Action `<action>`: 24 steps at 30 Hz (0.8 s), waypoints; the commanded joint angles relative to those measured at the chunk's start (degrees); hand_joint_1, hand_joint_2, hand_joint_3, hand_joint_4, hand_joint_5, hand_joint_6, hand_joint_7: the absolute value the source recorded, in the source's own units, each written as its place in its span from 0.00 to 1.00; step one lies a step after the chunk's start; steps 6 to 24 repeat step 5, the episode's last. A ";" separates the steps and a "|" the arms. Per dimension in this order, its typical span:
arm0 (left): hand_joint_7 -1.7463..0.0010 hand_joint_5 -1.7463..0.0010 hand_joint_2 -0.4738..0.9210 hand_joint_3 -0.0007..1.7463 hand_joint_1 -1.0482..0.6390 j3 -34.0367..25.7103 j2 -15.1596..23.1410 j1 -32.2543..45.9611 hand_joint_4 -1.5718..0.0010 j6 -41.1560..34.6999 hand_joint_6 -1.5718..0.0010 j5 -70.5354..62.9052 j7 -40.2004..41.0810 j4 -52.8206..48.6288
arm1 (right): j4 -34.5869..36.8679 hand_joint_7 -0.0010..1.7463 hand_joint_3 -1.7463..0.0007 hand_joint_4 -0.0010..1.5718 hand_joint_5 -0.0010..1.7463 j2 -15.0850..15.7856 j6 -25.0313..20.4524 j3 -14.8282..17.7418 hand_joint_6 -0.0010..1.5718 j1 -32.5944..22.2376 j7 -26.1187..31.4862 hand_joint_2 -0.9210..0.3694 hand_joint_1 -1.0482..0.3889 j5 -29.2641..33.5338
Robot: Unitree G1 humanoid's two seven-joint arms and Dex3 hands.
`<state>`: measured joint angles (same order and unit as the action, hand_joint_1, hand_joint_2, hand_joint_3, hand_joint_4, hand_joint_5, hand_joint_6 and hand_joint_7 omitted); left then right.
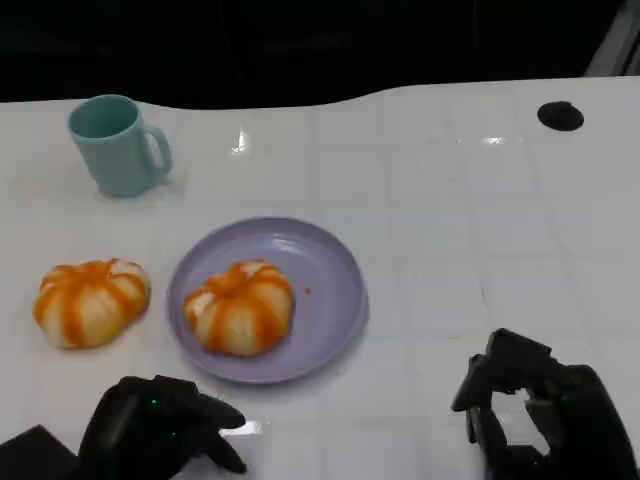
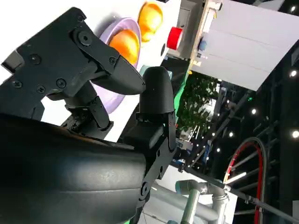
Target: Grasp the bread from the table and place it into the plate.
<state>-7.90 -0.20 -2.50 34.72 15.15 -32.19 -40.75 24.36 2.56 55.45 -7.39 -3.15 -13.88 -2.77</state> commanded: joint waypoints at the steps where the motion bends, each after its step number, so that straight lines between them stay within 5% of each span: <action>1: 0.88 0.60 0.97 0.00 0.00 -0.81 1.17 -0.32 0.07 0.20 0.00 0.83 -0.87 -1.05 | 0.96 0.89 0.20 0.59 1.00 0.33 0.51 0.96 0.49 0.39 0.20 0.43 0.57 -0.04; 24: 0.88 0.60 0.97 0.00 0.00 -0.89 1.15 -0.57 0.07 0.64 0.00 0.70 -0.96 -1.56 | 1.37 0.88 0.21 0.59 1.00 0.52 0.63 1.18 0.49 0.63 0.32 0.43 0.57 0.26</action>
